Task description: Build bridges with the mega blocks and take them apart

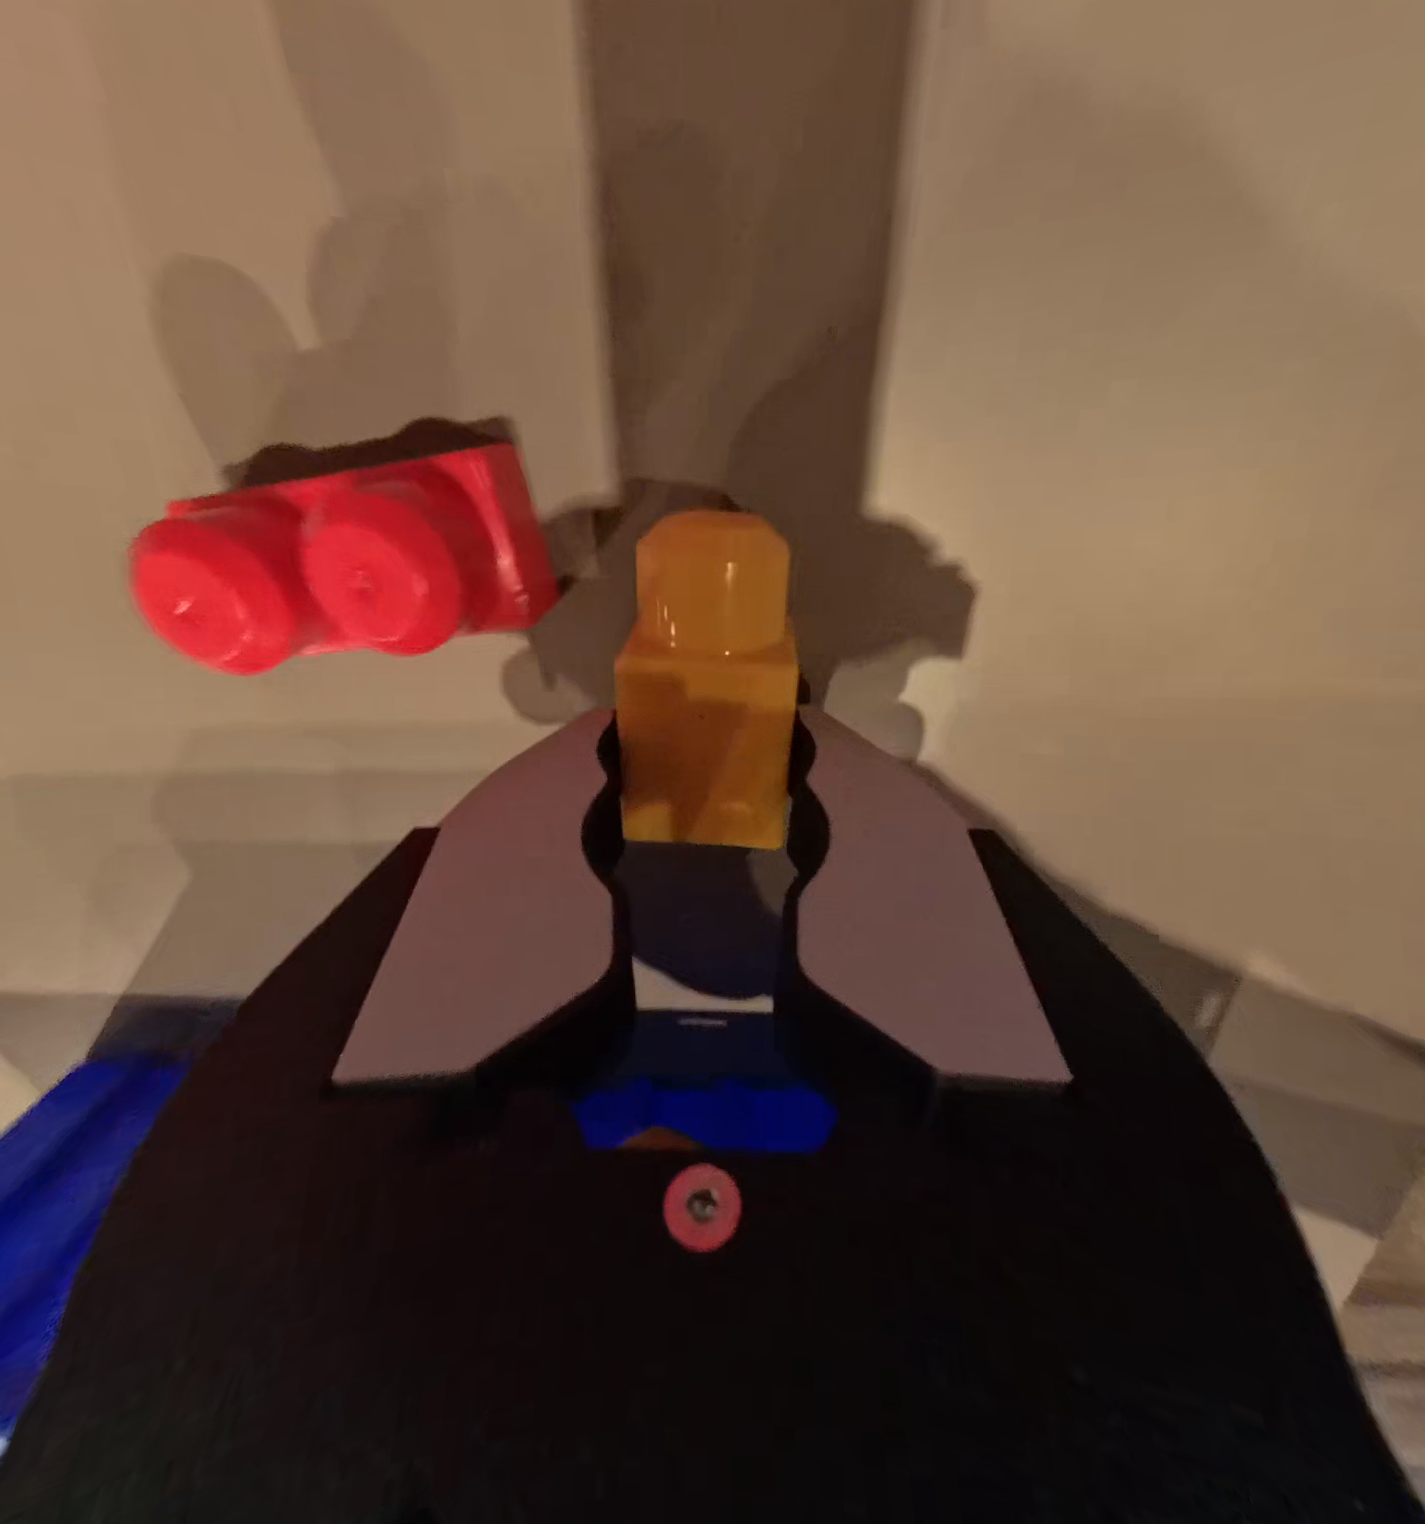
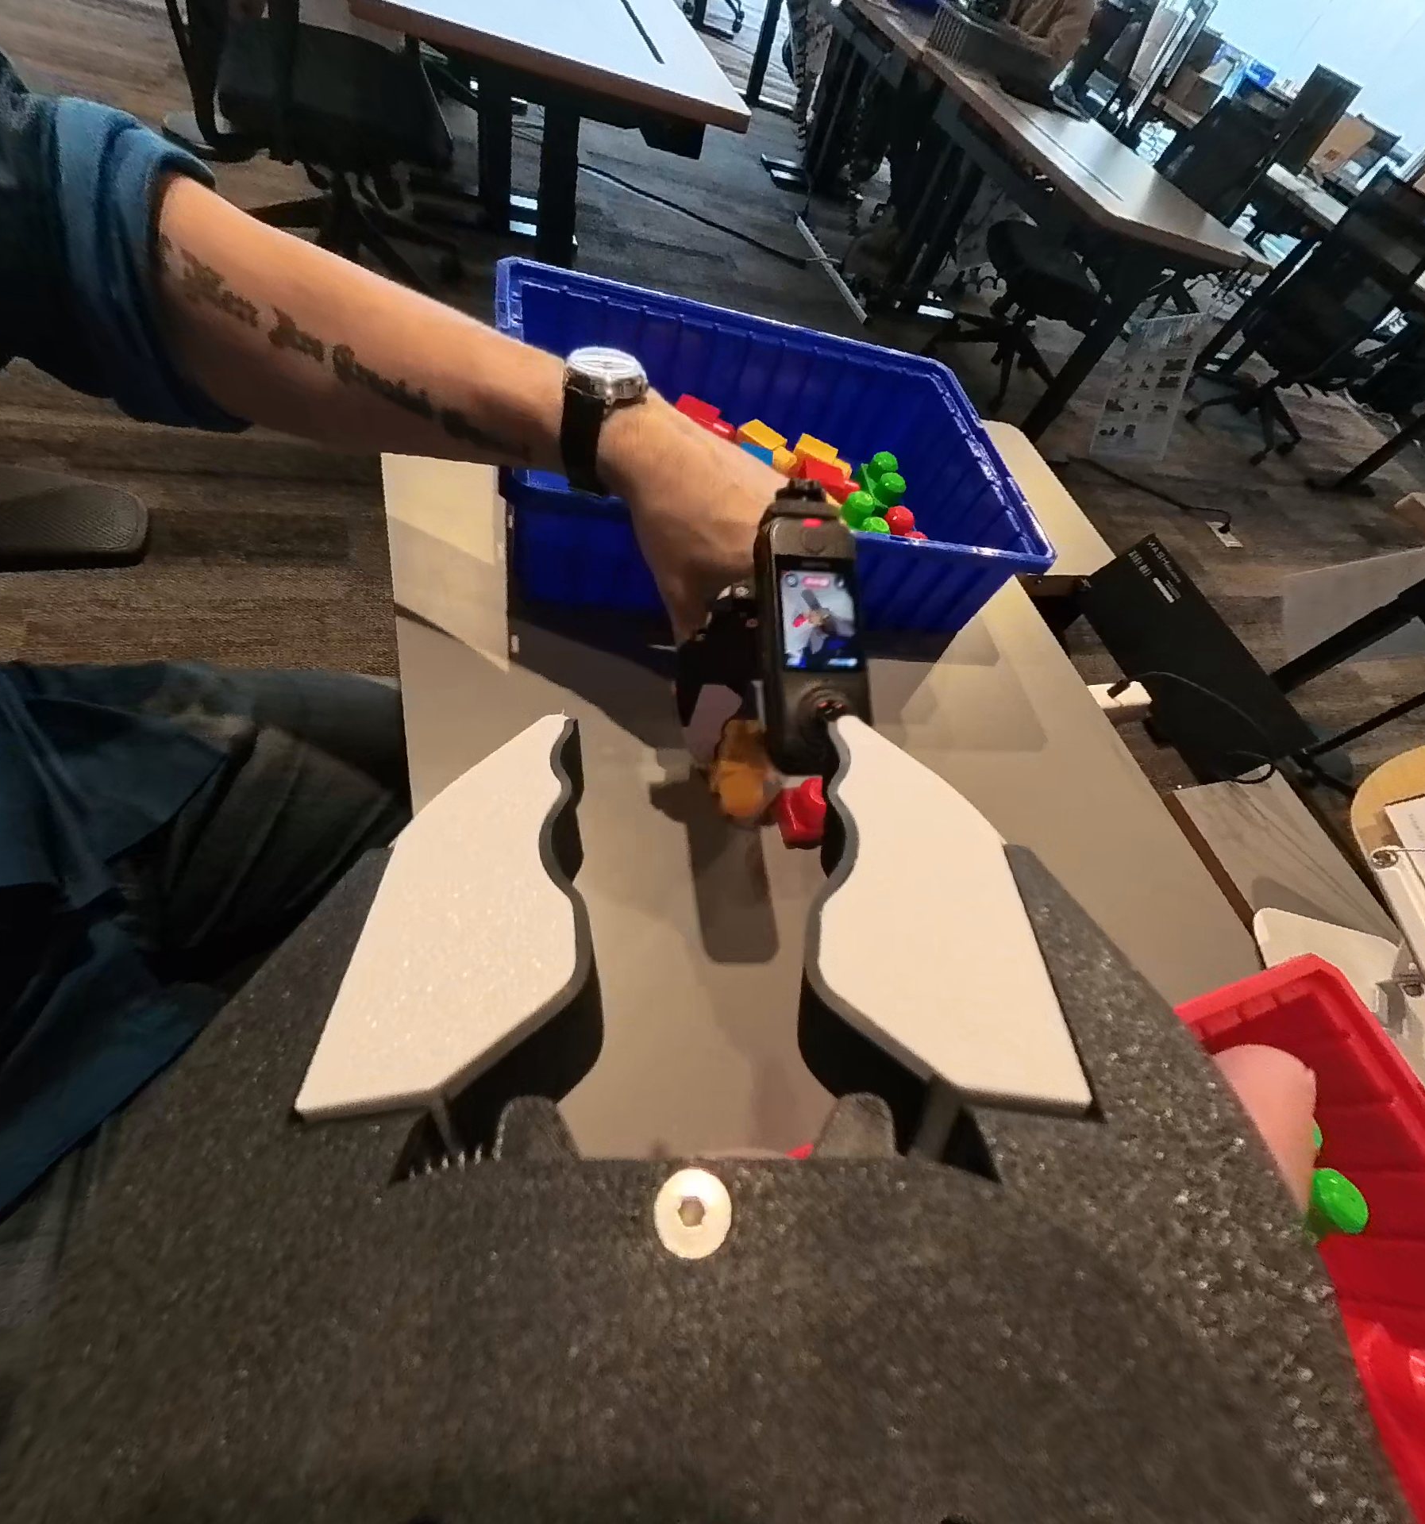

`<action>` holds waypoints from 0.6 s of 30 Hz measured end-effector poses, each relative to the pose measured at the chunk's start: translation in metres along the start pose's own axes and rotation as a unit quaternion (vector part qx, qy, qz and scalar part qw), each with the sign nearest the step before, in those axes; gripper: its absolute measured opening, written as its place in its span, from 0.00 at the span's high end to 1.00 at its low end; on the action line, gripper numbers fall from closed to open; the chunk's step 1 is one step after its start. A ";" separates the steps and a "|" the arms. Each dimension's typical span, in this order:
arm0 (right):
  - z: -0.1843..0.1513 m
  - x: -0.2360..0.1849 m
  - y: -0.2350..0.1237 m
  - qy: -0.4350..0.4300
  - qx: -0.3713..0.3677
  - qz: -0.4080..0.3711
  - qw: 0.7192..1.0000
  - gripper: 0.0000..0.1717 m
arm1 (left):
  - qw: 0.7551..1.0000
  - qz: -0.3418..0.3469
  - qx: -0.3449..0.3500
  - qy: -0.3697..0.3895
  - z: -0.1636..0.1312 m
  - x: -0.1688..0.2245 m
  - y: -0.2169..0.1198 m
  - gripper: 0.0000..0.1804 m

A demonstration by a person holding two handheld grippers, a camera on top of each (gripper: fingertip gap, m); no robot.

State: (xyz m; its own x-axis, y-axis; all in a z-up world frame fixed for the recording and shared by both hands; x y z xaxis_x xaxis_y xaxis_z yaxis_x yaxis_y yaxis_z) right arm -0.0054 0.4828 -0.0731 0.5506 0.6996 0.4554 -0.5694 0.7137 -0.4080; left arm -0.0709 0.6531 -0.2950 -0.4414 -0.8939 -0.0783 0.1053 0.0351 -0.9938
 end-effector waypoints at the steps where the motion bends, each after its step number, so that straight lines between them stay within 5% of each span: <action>1: 0.001 -0.001 0.000 -0.002 0.000 0.000 1.000 0.68 | 1.000 0.011 0.003 -0.028 -0.001 -0.005 -0.005 0.80; 4: 0.002 -0.002 0.002 -0.004 0.002 0.004 1.000 0.68 | 0.985 0.040 0.049 -0.161 -0.014 -0.016 -0.050 0.80; 6: 0.002 -0.004 0.004 -0.004 0.003 0.008 1.000 0.68 | 0.953 0.032 0.113 -0.279 -0.038 -0.016 -0.096 0.80; 10: 0.004 -0.005 0.010 -0.001 0.009 0.018 1.000 0.67 | 0.817 0.052 0.162 -0.551 -0.140 -0.015 -0.155 0.80; 13: 0.007 -0.007 0.016 -0.006 0.008 0.023 1.000 0.67 | 0.745 0.030 0.137 -0.652 -0.203 -0.003 -0.142 0.80; 18: 0.018 -0.010 0.024 -0.017 0.015 0.028 0.999 0.67 | 0.730 -0.013 0.048 -0.682 -0.233 0.017 -0.073 0.80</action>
State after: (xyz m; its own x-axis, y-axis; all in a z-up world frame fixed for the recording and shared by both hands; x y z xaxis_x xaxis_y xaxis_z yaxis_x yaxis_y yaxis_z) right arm -0.0351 0.4923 -0.0728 0.4969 0.7363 0.4593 -0.6171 0.6719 -0.4095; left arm -0.2934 0.7394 -0.2424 0.8455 -0.5103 0.1571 0.2039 0.0366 -0.9783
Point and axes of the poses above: each gripper's, where its closed fingertips meet, y out along the fingers, z out of its top, x = y × z across the jaws, the point moved 3 cm from there along -y, back along the fingers, and after that the axes turned 12 degrees about -y, right-handed, at the moved point
